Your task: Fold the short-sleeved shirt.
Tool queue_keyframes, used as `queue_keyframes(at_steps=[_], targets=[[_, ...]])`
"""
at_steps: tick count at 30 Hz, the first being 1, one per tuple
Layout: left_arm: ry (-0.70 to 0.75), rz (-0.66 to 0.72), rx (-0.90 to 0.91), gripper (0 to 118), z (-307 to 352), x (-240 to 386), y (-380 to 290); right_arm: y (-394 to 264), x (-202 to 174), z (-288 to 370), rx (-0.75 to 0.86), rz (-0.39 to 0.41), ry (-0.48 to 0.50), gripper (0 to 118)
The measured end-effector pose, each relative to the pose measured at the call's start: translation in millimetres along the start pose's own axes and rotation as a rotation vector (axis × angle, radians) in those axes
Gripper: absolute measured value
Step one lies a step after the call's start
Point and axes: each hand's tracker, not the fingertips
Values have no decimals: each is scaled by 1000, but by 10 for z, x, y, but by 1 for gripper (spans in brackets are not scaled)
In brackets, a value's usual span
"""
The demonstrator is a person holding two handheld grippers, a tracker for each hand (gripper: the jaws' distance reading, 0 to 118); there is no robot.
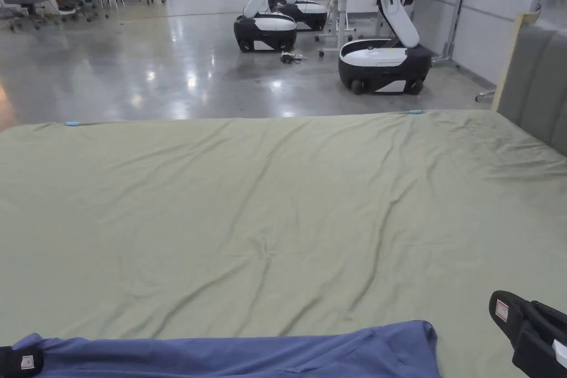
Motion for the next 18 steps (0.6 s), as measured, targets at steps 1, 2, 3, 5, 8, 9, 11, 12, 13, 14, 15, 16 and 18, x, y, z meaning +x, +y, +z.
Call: queue_keyframes(at_steps=[1, 2, 3, 5, 8, 9, 11, 12, 13, 14, 15, 16, 18], targets=[[16, -37, -22, 15, 2, 132, -22, -12, -4, -6, -3, -1, 4, 0], [18, -53, -46, 15, -5, 212, -38, -22, -10, -14, -6, -3, 7, 0], [22, -80, -57, 15, -19, 293, -55, -40, -12, -25, -8, -8, 9, 0], [7, -104, -52, 15, -63, 408, -62, -51, -21, -25, -8, -21, 20, 0], [-104, -118, -42, 15, -89, 736, -82, -46, -59, -2, -7, -13, 32, 0], [-120, -151, -43, 15, -116, 867, -86, -40, -66, 5, -7, -6, 34, 0], [-96, -275, -65, 15, -196, 1157, -121, -26, -66, 22, -6, -1, 40, 0], [-79, -319, -92, 15, -261, 1308, -159, -15, -65, 36, -3, -1, 41, 0], [-68, -356, -121, 15, -351, 1403, -171, -5, -64, 53, 1, -3, 42, 0], [-60, -402, -137, 15, -421, 1501, -198, 3, -60, 74, 6, -5, 43, 0], [-65, -418, -155, 15, -510, 1603, -243, 7, -49, 96, 12, -8, 44, 0], [-61, -427, -178, 15, -599, 1668, -276, 9, -42, 115, 16, -11, 44, 0], [16, -503, -241, 15, -917, 1703, -339, 11, -29, 159, 24, -21, 45, 0]])
